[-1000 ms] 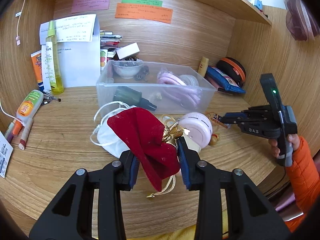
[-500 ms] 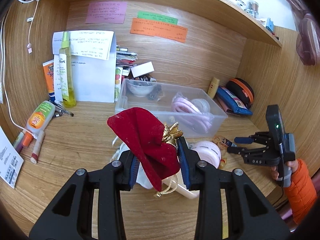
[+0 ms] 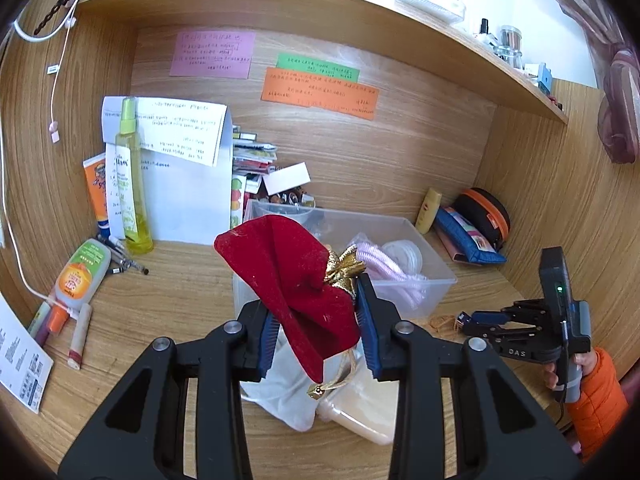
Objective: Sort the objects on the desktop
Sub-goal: 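Carry the red pouch and staple box into the clear box and open both grippers, then withdraw both open grippers from the clear box, then grasp the green gourd charm with the right gripper while the left grasps the cream jar, then lift the cream jar and gourd charm and carry both over the clear box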
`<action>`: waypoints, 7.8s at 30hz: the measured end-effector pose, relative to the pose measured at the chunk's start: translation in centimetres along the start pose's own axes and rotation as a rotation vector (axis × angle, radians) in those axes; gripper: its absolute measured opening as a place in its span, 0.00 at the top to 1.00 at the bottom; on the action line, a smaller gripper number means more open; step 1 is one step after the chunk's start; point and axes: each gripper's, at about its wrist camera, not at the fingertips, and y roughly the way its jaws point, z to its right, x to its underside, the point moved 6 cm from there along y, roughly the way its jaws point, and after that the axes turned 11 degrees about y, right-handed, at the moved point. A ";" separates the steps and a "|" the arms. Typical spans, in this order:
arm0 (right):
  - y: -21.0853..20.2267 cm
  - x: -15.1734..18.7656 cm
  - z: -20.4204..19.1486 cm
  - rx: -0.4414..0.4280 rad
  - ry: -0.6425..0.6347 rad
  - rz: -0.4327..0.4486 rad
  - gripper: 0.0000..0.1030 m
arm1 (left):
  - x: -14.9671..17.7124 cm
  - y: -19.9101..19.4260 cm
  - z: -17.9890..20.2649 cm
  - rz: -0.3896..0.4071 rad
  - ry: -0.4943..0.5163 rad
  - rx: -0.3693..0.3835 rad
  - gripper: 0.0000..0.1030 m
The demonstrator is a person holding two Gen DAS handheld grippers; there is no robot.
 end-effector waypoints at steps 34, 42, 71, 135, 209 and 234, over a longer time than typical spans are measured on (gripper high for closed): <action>-2.3 -12.6 -9.6 -0.164 -0.020 0.237 0.76 | -6.5 9.4 -3.3 -0.023 -0.006 -0.034 0.66; 0.5 -12.2 -7.9 -0.140 0.029 0.189 0.76 | -4.4 13.5 -2.7 -0.107 -0.020 -0.008 0.66; 3.9 -10.4 -8.4 -0.107 -0.016 0.134 0.75 | -0.3 16.9 0.0 -0.289 0.058 0.090 0.56; -3.3 3.5 -6.4 -0.015 -0.045 0.167 0.20 | 9.2 2.1 6.7 -0.184 0.253 0.049 0.07; -5.5 -5.2 -6.0 -0.153 0.025 0.216 0.62 | 10.5 3.1 8.1 -0.206 0.234 0.105 0.35; -11.2 -18.0 -10.5 -0.153 -0.046 0.439 0.62 | -0.5 2.4 2.9 -0.054 0.127 0.027 0.36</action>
